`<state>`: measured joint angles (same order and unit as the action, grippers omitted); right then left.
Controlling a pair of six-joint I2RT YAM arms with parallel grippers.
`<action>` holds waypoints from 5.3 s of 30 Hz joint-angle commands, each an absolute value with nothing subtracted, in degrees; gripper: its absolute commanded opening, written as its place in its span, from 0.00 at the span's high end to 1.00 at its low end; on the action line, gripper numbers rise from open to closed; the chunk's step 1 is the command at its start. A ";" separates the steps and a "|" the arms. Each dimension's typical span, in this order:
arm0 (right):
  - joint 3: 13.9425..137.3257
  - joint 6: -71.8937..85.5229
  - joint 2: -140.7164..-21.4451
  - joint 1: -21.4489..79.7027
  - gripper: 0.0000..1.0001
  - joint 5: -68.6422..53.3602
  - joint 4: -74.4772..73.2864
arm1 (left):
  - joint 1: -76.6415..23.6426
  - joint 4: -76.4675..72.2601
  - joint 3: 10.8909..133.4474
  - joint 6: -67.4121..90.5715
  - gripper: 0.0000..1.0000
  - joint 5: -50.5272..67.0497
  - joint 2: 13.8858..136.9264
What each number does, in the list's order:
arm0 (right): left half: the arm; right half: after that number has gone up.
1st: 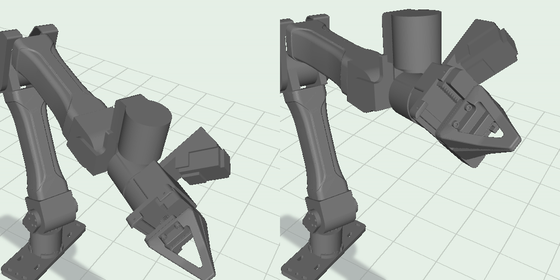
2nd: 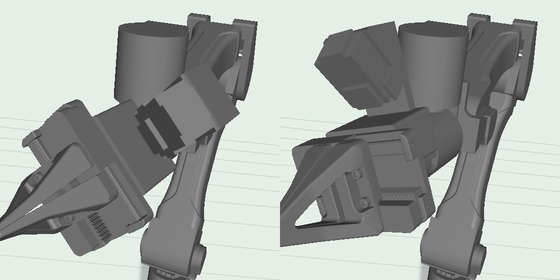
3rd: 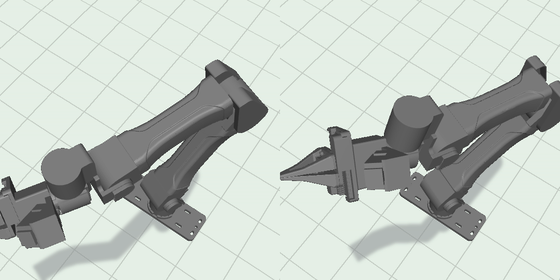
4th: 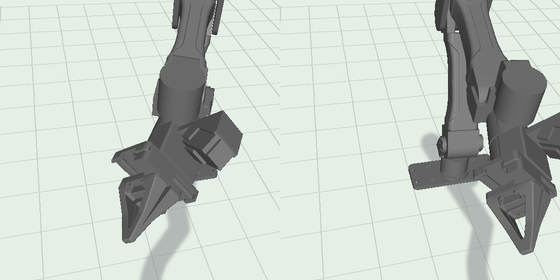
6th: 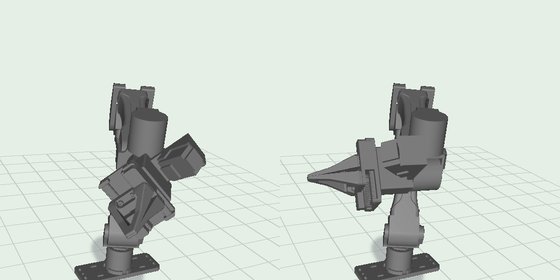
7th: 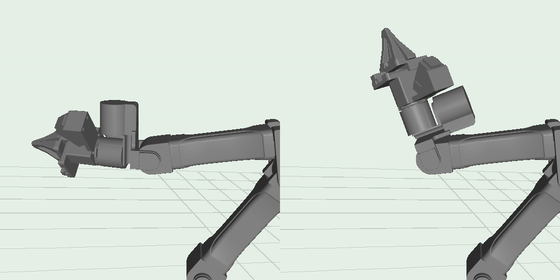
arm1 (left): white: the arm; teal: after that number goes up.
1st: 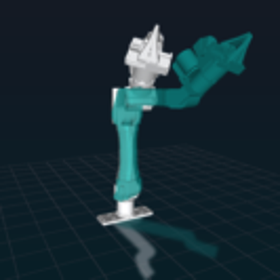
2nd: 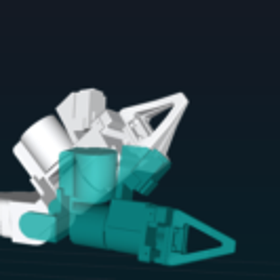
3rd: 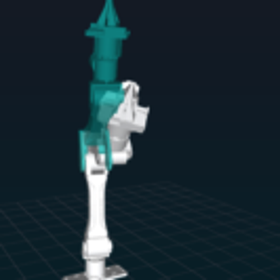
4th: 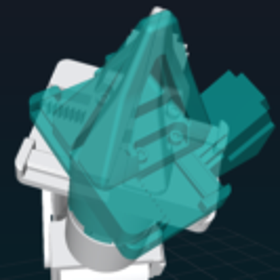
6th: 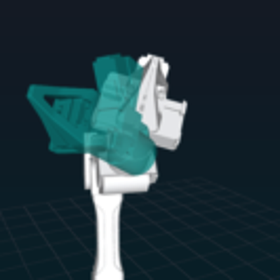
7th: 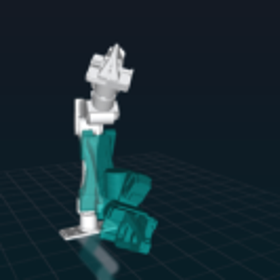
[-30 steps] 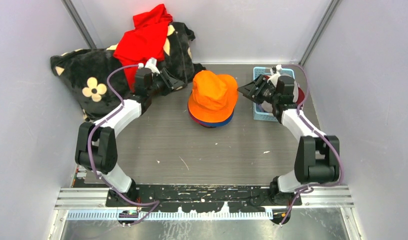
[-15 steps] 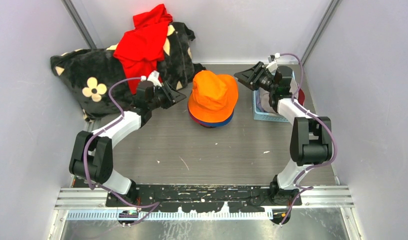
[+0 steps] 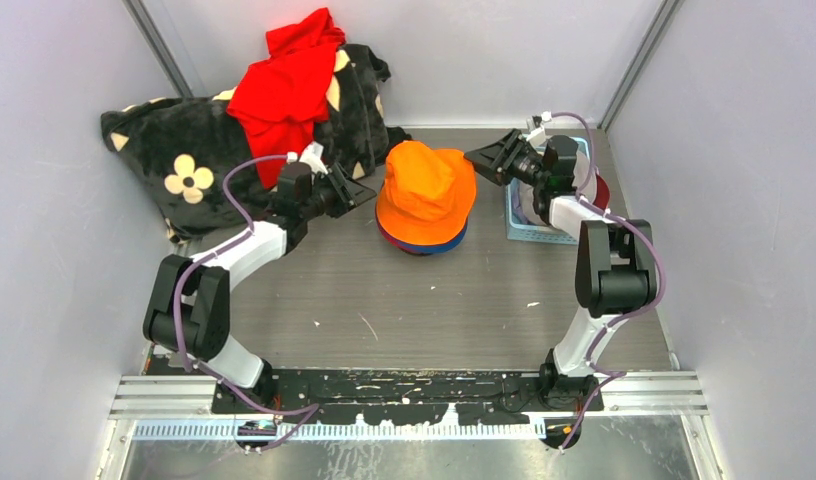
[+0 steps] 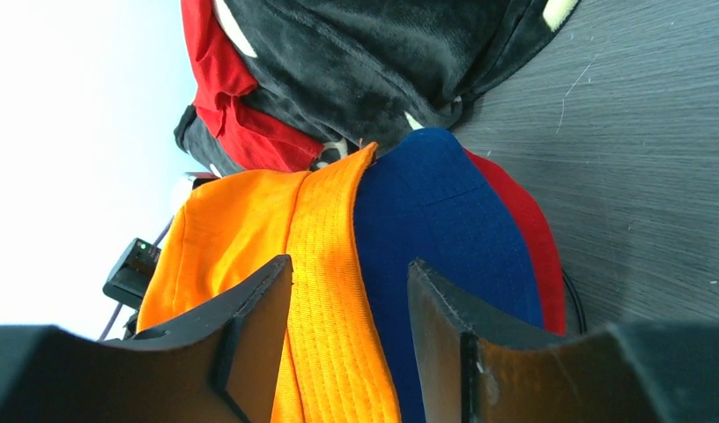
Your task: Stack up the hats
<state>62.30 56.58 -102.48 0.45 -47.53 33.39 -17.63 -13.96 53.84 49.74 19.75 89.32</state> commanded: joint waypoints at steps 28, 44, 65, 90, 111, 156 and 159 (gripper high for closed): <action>53.08 54.11 -99.37 2.29 0.99 -47.09 35.90 | -20.98 -22.26 56.89 52.03 0.53 21.74 95.76; 48.67 50.71 -99.40 2.37 0.99 -45.53 32.48 | -22.65 -23.48 56.87 52.27 0.53 21.65 97.62; 53.88 45.36 -95.40 3.25 0.66 -40.47 21.97 | -22.04 -4.71 58.81 43.91 0.53 8.60 90.10; 84.82 18.77 -96.61 -0.64 0.39 8.13 -28.75 | -19.85 6.27 66.27 38.58 0.52 0.83 81.46; 88.98 18.13 -108.90 -1.00 0.47 14.33 -27.77 | -19.78 4.56 62.94 39.11 0.52 1.98 81.09; 84.15 51.04 -82.85 -0.88 0.99 -47.46 19.46 | -19.79 0.14 61.79 40.05 0.52 7.05 76.96; 81.45 62.49 -84.31 -0.88 0.99 -51.34 34.81 | -19.77 -1.07 61.77 39.66 0.51 8.36 76.45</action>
<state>83.15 44.21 -84.90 -0.86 -39.97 6.83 -19.77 3.25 61.56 40.36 6.04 79.33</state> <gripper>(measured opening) 0.039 0.483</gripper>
